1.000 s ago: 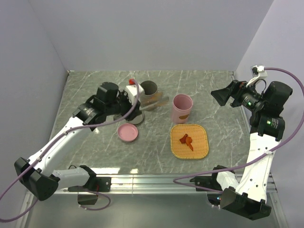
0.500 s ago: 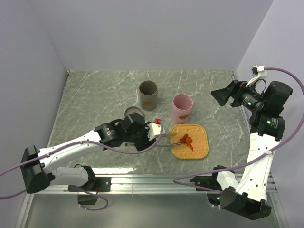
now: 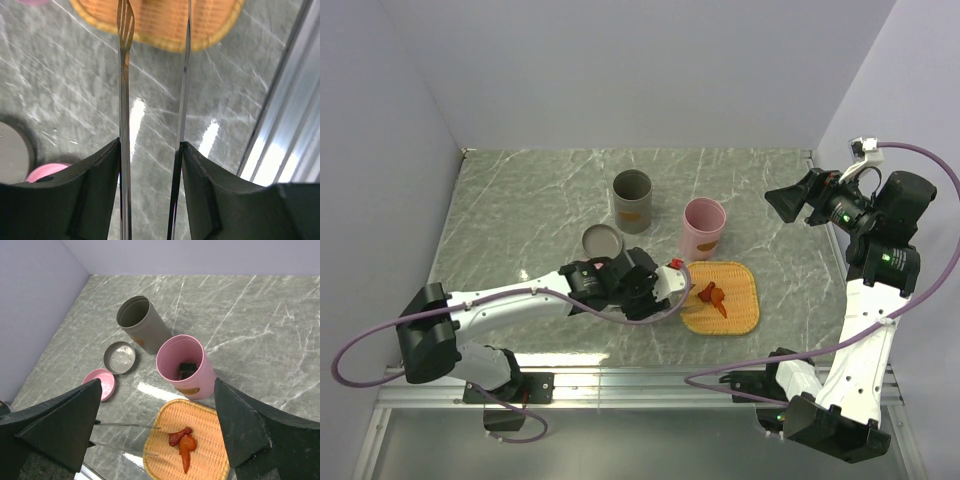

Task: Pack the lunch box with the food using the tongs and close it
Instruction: Pick up the food using the clamp

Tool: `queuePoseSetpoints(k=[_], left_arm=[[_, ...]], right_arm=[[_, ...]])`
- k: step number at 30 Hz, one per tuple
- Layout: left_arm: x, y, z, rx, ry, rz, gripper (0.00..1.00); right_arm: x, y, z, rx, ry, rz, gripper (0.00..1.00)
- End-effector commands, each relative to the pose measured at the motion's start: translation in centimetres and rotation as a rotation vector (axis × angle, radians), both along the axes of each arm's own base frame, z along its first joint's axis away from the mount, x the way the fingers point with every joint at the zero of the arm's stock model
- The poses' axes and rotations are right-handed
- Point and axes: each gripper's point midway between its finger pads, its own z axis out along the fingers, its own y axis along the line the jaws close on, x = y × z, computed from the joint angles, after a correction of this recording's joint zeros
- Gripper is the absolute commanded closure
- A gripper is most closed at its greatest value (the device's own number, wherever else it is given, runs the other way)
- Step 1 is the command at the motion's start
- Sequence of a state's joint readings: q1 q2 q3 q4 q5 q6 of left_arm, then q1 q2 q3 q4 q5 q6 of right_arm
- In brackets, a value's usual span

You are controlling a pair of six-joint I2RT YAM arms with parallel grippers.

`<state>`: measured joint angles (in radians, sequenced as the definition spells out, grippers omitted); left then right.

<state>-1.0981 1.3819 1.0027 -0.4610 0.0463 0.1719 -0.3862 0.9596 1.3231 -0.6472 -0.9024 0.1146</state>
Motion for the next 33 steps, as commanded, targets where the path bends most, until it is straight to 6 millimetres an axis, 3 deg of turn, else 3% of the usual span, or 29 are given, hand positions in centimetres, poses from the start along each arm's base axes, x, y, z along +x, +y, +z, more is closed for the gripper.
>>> queuePoseSetpoints(k=[1,22,33], left_arm=[[1.5,-2.4,3.1,-0.079,-0.067,0.022,0.45],[1.5,-4.1,0.3,-0.013,-0.009,0.034,0.47],[2.3,-4.7,0.1,-0.003,-0.023,0.060,0.52]], right_arm=[[-0.1,-0.2,1.2,-0.019,-0.048,-0.007,0.00],[-0.1,-0.4,1.0,-0.036,-0.044,-0.019,0.00],[-0.1,-0.4,1.1,-0.031,-0.045,-0.021,0.00]])
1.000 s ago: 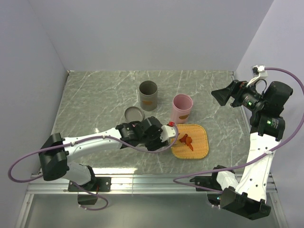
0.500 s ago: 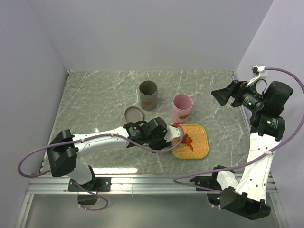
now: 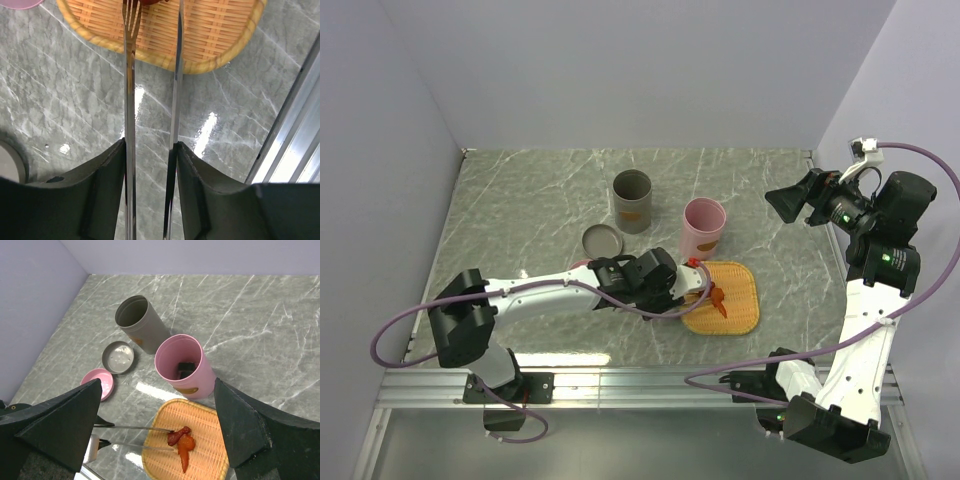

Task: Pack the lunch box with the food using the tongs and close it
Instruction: Pick up the food using the clamp, then place the food into the lunch box

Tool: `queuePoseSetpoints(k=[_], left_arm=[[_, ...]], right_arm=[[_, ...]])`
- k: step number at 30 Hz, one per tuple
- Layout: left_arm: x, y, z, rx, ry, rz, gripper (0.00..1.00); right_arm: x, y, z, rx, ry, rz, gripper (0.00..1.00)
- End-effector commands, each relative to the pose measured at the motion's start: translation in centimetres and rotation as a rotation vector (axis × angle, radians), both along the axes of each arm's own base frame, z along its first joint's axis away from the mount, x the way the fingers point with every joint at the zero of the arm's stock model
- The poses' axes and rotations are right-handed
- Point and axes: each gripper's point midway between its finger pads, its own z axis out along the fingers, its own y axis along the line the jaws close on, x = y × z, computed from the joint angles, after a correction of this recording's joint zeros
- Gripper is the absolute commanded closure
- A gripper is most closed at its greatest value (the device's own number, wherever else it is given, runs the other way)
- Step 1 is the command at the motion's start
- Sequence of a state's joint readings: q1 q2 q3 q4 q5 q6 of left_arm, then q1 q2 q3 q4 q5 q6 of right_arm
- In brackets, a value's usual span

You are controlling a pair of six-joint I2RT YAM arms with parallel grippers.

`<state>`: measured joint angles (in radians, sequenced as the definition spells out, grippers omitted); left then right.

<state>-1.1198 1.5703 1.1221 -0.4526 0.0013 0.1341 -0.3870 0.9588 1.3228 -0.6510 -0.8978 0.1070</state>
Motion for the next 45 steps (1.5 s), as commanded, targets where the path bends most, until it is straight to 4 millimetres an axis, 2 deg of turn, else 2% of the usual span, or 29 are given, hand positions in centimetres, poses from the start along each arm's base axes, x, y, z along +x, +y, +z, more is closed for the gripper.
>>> queuePoseSetpoints(k=[1,8,12,15,23,29,35,45], left_arm=[[1.0,-1.7,2.1,-0.059,-0.045,0.024,0.52],[1.4,-1.4,2.6,-0.063,-0.058,0.039,0.59],[1.4,-0.8,3.6,-0.078,-0.062,0.047,0.65],[1.1,-0.2,5.5,-0.122,-0.075,0.030,0.67],[0.1,1.4,8.7,-0.203,-0.073,-0.047,0.72],[0.2,3.4,12.7,-0.302,-0.078,-0.075,0.76],[0.9,4.6,15.5,-0.388,-0.074,-0.040,0.78],[4.8,8.0,20.0,-0.509,-0.121,0.121,0.81]], right_arm=[[-0.1,-0.3,1.3,-0.025,-0.047,-0.016,0.00],[0.0,-0.3,1.4,-0.022,-0.046,-0.012,0.00],[0.0,-0.2,1.5,-0.021,-0.047,-0.010,0.00],[-0.1,-0.2,1.6,-0.023,-0.051,-0.010,0.00],[-0.1,-0.2,1.6,-0.017,-0.048,-0.007,0.00],[-0.3,-0.2,1.7,-0.028,-0.049,-0.012,0.00],[-0.3,0.0,1.5,-0.016,-0.045,-0.007,0.00],[-0.3,-0.1,1.2,-0.020,-0.040,-0.010,0.00]])
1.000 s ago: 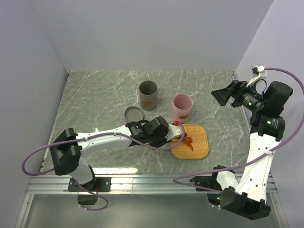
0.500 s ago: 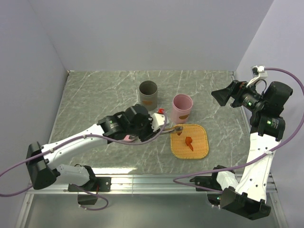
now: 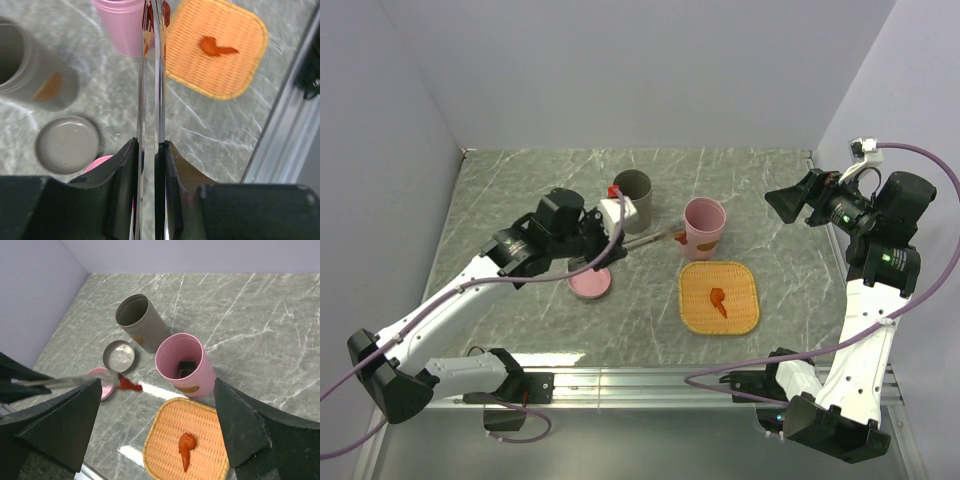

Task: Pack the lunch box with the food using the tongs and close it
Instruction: Place the food into the lunch box

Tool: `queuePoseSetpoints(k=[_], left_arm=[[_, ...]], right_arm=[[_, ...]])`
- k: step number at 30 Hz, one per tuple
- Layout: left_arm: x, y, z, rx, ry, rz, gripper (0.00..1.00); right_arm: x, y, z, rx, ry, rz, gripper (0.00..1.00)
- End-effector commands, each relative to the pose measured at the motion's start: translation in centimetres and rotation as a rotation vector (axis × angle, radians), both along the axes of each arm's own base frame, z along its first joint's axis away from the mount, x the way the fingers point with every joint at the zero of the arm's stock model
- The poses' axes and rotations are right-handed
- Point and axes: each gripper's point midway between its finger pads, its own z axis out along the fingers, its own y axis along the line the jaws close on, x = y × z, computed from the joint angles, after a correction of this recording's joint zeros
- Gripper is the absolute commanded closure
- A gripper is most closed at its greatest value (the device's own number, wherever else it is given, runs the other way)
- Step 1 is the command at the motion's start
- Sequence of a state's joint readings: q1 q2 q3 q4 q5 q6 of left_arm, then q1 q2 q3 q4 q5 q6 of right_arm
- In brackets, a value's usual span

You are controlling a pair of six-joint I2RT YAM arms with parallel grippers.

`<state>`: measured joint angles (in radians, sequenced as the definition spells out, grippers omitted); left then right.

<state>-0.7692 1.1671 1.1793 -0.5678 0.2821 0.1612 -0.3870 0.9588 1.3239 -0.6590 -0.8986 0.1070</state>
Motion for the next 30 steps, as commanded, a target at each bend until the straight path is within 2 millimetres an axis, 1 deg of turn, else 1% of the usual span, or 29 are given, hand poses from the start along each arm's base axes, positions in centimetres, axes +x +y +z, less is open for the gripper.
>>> queuePoseSetpoints(k=[1,5,6,8,9,11,12,14,15,16,17,19,20,23,27,30], left_arm=[[0.4,0.5,5.0,-0.130,-0.060,0.018,0.81],[1.3,1.7,6.2,-0.167,-0.076,0.083,0.83],[2.1,2.4,6.6,-0.177,-0.072,0.122,0.84],[3.0,3.2,6.9,-0.189,-0.070,0.161,0.85],[4.0,4.3,7.2,-0.196,-0.067,0.207,0.85],[5.6,5.2,7.1,-0.190,-0.056,0.263,0.86],[6.8,6.5,7.0,-0.186,-0.050,0.311,0.86],[8.3,7.4,6.5,-0.180,-0.027,0.349,0.86],[9.3,8.3,6.9,-0.185,-0.032,0.380,0.86],[9.8,8.6,7.0,-0.187,-0.030,0.389,0.86],[10.6,8.6,6.9,-0.185,-0.025,0.392,0.86],[11.5,9.0,6.9,-0.181,-0.025,0.402,0.86],[12.0,8.9,6.5,-0.172,-0.016,0.403,0.86],[12.9,8.8,5.7,-0.163,0.003,0.405,0.86],[13.3,8.5,4.3,-0.153,0.033,0.397,0.85],[13.5,8.5,3.2,-0.134,0.057,0.400,0.78]], right_arm=[[-0.2,-0.2,1.3,-0.023,-0.047,-0.011,0.00],[-0.2,-0.2,1.4,-0.022,-0.047,-0.009,0.00],[-0.2,-0.2,1.5,-0.024,-0.049,-0.011,0.00],[-0.2,-0.2,1.5,-0.027,-0.051,-0.010,0.00],[-0.2,-0.2,1.4,-0.024,-0.050,-0.009,0.00],[-0.1,-0.2,1.4,-0.023,-0.048,-0.009,0.00],[-0.2,-0.1,1.4,-0.021,-0.048,-0.006,0.00],[-0.1,-0.2,1.4,-0.021,-0.049,-0.007,0.00],[-0.1,-0.1,1.3,-0.021,-0.047,-0.005,0.00],[-0.1,-0.1,1.3,-0.021,-0.048,-0.005,0.00],[-0.1,-0.2,1.3,-0.020,-0.047,-0.005,0.00],[-0.1,-0.1,1.2,-0.021,-0.045,-0.004,0.00],[-0.1,-0.2,1.1,-0.022,-0.043,-0.006,0.00],[-0.1,-0.2,1.2,-0.026,-0.045,-0.008,0.00],[-0.1,-0.3,1.2,-0.027,-0.044,-0.009,0.00],[-0.1,-0.3,1.3,-0.028,-0.046,-0.009,0.00]])
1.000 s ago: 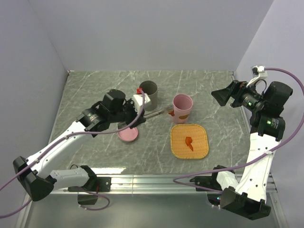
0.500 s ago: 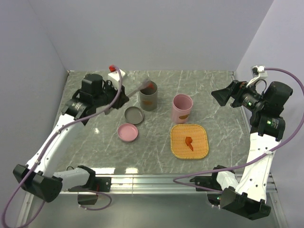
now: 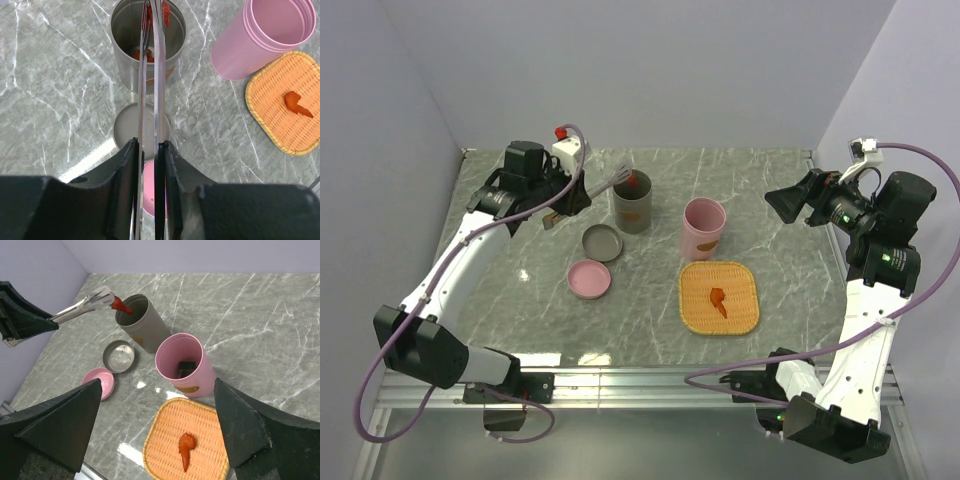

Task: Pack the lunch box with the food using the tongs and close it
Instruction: Place the food into the lunch box

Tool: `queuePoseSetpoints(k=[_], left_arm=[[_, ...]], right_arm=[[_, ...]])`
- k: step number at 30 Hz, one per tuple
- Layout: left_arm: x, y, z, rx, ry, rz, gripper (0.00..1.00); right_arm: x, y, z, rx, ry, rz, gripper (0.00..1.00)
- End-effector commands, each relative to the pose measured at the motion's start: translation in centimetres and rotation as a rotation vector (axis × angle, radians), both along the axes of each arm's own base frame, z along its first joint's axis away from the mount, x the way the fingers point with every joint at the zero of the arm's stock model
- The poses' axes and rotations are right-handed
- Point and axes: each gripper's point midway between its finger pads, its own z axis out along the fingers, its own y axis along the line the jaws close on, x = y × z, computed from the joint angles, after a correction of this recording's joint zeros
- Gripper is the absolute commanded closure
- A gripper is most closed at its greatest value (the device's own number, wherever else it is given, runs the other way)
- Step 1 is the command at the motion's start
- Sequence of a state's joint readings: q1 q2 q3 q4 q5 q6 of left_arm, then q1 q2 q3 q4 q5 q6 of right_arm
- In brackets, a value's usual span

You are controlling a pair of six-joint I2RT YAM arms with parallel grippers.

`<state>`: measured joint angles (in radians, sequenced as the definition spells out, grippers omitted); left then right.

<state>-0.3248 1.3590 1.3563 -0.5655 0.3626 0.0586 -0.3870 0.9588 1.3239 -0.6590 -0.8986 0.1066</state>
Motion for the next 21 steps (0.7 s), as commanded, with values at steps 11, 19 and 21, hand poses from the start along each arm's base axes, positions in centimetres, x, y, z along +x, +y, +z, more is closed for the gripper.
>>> queuePoseSetpoints(k=[11,19,21], left_arm=[[1.2,-0.4,2.0,-0.005,-0.068,-0.019,0.55],[-1.8,-0.5,2.4,0.011,-0.105,-0.134,0.51],[-3.5,-1.0,1.8,0.029,-0.103,-0.206,0.52]], right_arm=[[-0.2,-0.1,1.4,-0.023,-0.048,-0.006,0.00],[-0.2,-0.1,1.5,-0.024,-0.052,-0.005,0.00],[-0.3,0.0,1.6,-0.020,-0.053,-0.002,0.00]])
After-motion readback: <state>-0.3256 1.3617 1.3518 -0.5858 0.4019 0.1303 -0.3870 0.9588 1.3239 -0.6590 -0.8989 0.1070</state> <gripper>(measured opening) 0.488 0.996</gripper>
